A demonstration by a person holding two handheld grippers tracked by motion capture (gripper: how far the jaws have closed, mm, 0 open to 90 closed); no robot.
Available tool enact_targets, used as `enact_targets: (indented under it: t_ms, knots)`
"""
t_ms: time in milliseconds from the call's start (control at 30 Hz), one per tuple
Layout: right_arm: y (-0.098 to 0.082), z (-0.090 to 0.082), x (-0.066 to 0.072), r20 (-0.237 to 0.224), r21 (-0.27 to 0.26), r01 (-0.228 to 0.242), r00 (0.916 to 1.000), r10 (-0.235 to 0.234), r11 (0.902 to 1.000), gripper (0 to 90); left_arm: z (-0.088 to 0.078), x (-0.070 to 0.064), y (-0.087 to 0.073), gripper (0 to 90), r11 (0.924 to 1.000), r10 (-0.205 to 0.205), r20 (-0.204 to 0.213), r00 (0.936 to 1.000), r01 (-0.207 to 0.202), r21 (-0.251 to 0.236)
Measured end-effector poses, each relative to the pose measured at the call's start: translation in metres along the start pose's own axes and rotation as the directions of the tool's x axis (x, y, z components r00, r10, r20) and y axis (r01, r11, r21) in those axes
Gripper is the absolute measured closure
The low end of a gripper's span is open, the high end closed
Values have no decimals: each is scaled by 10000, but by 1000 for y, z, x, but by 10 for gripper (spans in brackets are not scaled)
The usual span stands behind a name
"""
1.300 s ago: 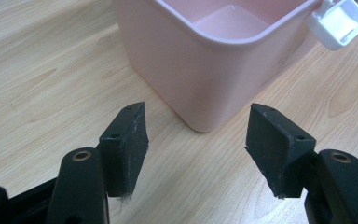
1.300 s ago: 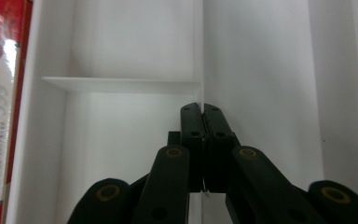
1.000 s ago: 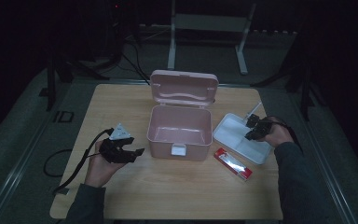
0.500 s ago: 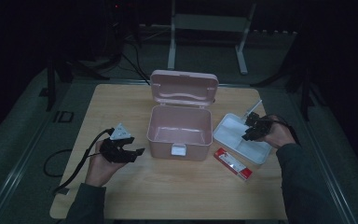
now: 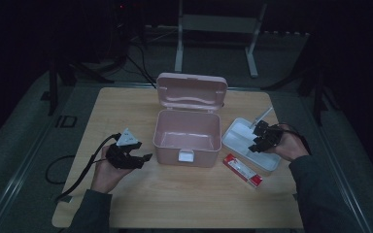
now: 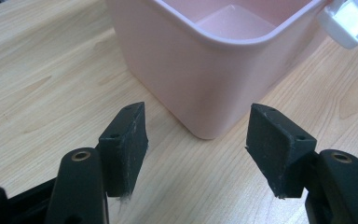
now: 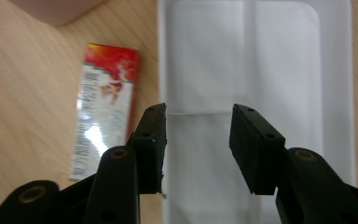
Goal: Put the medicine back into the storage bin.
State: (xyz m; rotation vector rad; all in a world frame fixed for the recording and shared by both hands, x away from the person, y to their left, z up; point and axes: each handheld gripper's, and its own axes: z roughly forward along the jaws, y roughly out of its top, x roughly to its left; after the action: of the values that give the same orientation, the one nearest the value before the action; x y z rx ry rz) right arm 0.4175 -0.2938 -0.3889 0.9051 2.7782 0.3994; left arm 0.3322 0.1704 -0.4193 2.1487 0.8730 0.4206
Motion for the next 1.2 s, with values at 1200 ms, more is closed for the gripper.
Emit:
enact_targets:
  t_ms: [1200]
  knots:
    - [-9, 43, 55, -904, 1417, -398, 9945, 530, 9891, 483, 8, -3, 1, 376, 9998, 163, 136, 9998, -165, 102]
